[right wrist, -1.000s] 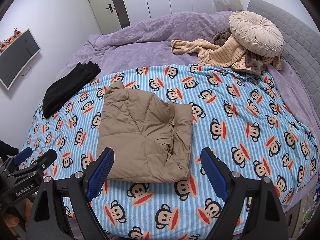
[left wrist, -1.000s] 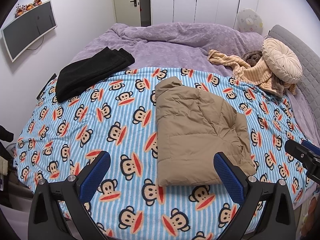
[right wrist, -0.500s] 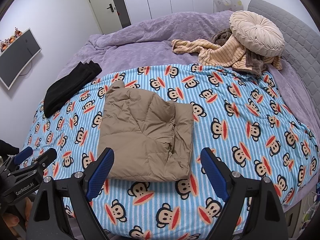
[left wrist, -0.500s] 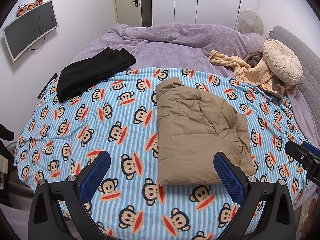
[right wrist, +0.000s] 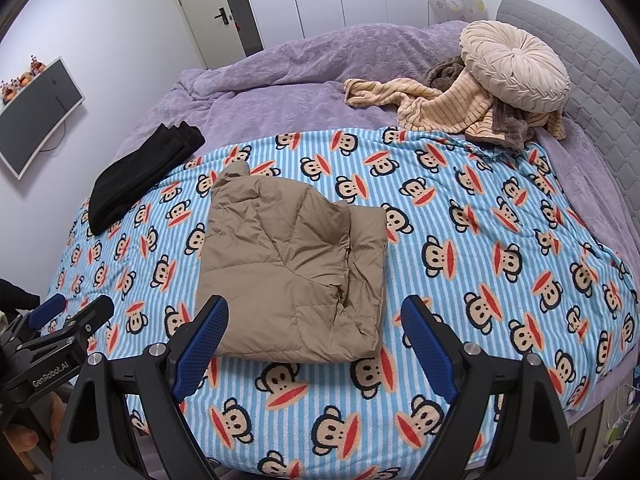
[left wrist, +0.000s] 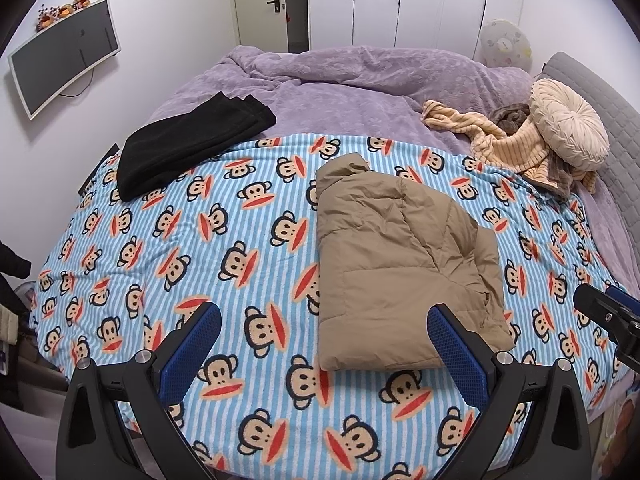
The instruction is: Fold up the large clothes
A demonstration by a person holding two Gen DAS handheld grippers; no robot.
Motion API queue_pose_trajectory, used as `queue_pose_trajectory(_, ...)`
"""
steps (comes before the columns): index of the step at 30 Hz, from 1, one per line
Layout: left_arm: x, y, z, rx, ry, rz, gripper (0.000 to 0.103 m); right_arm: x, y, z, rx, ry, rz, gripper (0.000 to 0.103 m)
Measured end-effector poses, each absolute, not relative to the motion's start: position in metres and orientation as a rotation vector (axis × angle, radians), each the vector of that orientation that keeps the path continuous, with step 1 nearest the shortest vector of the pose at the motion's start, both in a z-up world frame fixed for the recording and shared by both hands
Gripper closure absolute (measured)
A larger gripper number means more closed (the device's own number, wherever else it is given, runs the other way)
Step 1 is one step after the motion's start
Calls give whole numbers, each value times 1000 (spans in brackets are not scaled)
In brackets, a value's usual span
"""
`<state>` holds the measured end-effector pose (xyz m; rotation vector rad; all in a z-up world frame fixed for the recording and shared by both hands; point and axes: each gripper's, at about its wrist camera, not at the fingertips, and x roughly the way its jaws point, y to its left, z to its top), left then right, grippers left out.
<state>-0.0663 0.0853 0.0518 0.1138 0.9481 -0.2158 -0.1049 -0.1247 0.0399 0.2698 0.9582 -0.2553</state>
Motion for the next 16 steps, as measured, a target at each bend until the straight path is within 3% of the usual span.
queue_pose_trajectory(16, -72, 77, 53, 111, 935, -227, 0, -106, -127, 38, 271, 958, -255, 13)
